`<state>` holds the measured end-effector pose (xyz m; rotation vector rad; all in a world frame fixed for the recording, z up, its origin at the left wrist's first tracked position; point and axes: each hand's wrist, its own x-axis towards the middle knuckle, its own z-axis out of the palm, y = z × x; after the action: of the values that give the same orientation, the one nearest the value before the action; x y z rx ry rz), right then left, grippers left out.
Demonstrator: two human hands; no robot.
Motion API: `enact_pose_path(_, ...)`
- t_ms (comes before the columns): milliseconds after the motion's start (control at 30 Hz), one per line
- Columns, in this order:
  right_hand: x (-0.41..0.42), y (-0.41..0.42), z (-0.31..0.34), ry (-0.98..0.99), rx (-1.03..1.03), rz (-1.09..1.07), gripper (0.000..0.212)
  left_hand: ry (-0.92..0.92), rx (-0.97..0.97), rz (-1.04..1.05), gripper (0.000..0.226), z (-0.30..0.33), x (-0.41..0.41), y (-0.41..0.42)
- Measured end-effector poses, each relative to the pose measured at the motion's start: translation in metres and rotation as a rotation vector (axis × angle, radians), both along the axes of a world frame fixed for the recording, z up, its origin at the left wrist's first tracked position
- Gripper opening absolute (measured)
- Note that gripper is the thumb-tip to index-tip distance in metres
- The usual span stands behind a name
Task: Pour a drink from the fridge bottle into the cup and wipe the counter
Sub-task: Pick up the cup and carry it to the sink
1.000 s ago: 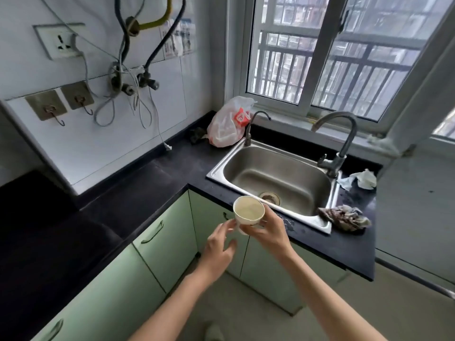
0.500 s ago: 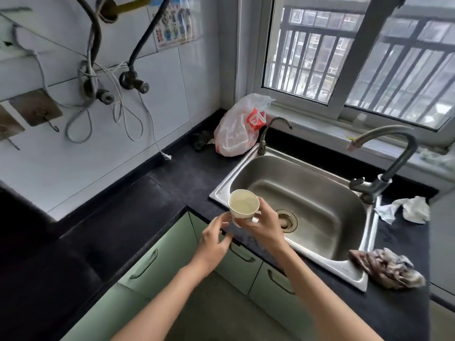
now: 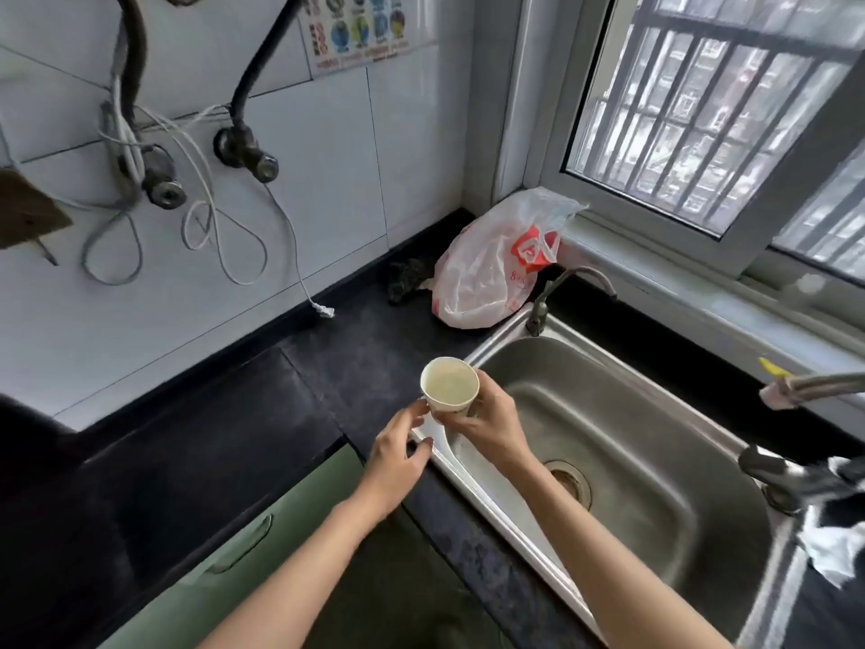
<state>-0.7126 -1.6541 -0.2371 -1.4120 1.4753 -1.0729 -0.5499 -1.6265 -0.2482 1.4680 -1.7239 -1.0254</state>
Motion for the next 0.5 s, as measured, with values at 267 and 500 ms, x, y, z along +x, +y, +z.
enact_pose_path(267, 0.006, -0.063, -0.021, 0.043, -0.004, -0.01, 0.055, 0.0, 0.032, 0.049, 0.052, -0.01, -0.002, -0.059)
enact_pose_path(500, 0.019, -0.105, -0.03, 0.031, -0.007, -0.002, 0.058, -0.023, 0.029, 0.028, 0.051, -0.021, 0.01, -0.101)
